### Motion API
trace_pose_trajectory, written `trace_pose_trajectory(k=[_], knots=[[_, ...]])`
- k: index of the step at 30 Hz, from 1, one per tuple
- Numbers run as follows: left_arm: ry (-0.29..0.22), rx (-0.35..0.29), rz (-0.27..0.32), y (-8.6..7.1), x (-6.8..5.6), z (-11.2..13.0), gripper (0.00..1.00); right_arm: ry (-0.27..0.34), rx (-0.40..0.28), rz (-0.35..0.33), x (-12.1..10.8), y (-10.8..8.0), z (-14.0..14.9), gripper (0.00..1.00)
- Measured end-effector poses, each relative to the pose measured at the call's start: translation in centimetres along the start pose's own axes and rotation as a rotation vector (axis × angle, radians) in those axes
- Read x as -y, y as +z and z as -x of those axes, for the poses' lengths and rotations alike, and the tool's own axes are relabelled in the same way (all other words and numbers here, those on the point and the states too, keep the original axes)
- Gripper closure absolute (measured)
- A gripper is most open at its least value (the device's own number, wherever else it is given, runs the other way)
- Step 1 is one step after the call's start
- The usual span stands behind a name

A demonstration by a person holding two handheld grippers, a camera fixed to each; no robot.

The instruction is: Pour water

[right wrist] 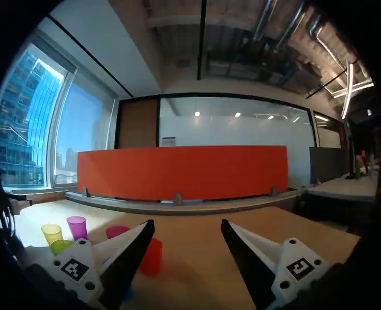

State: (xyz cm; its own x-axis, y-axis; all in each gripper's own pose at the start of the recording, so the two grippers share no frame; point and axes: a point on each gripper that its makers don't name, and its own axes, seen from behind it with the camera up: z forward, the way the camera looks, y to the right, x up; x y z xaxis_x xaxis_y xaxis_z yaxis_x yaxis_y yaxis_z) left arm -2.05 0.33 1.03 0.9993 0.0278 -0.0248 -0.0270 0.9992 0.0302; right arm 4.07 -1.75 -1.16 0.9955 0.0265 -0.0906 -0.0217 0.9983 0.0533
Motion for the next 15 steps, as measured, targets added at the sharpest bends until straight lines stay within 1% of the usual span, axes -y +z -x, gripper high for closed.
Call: trace_pose_trajectory(k=[5, 9, 15], knots=[[0.0, 0.0, 0.0, 0.0, 0.0, 0.0, 0.01, 0.001, 0.012, -0.002, -0.2, 0.1, 0.7, 0.0], [0.0, 0.0, 0.0, 0.0, 0.0, 0.0, 0.01, -0.011, 0.03, 0.012, -0.8, 0.2, 1.7, 0.0], [0.0, 0.0, 0.0, 0.1, -0.1, 0.0, 0.01, -0.012, 0.044, 0.021, -1.2, 0.4, 2.5, 0.0]])
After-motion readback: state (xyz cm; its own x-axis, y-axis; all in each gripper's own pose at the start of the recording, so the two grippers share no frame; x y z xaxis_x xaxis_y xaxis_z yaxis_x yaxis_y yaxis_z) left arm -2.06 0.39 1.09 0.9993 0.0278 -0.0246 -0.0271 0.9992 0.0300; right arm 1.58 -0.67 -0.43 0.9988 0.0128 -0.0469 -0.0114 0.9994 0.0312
